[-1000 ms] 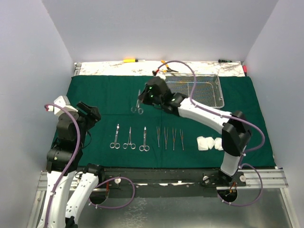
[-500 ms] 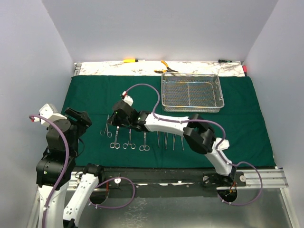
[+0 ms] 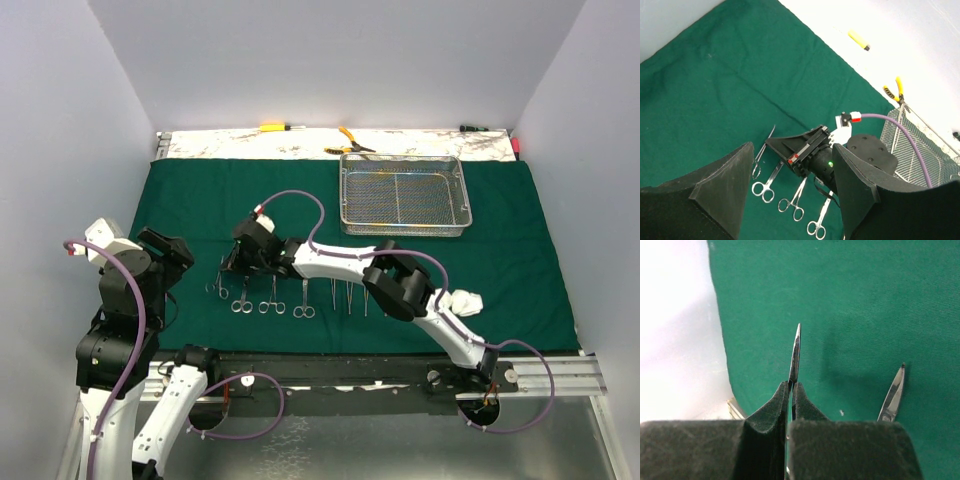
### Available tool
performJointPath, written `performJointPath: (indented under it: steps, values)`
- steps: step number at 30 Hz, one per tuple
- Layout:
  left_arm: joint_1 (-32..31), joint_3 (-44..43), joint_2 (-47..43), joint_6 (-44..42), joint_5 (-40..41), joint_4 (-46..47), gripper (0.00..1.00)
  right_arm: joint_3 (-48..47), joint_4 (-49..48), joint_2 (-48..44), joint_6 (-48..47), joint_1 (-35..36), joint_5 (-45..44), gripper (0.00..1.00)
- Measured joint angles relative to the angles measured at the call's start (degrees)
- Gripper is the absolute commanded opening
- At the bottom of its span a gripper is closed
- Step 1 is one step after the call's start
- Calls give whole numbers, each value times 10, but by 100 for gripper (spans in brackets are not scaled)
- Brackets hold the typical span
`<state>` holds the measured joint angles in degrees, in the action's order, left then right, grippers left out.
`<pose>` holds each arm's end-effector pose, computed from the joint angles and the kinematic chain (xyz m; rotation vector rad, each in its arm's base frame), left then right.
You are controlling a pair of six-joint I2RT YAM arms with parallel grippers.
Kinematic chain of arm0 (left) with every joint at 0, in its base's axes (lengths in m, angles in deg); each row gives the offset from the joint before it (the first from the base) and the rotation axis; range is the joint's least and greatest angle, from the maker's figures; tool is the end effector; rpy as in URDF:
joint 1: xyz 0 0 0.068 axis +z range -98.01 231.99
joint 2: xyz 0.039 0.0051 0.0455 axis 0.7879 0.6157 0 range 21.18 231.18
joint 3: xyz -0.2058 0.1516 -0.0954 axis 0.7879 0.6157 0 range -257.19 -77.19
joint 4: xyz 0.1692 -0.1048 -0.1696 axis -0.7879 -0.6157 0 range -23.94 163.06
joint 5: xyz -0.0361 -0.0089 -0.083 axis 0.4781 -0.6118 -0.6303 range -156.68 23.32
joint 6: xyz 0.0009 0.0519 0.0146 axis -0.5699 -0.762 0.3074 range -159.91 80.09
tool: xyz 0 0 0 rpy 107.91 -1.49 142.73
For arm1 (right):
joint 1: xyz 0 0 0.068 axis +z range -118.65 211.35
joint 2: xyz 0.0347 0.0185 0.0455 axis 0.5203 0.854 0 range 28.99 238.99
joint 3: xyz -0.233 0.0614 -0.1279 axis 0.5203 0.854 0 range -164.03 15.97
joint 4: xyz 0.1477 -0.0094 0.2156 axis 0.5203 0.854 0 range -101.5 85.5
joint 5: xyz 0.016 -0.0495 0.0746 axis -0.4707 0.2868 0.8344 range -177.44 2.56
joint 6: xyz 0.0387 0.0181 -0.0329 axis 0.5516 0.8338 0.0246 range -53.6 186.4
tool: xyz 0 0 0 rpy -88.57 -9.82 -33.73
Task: Open and lay out the surgical kit
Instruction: Place the medical item in the surgical kit.
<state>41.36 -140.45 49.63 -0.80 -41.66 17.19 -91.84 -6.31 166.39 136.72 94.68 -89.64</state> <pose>0.0558 0.0048 0.3902 -0.7416 1.7557 -0.1649 0.2469 0.4882 0.1608 0.1760 2.4733 1.1731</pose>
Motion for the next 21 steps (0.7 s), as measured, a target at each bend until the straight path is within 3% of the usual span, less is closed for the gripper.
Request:
performJointPath:
  steps: [12, 21]
  values:
    - [-2, 0, 1, 0, 0, 0, 66, -11, 11, 27, 18, 1, 11, 1]
    - [-3, 0, 1, 0, 0, 0, 66, -26, 12, 40, 32, 5, 33, 15]
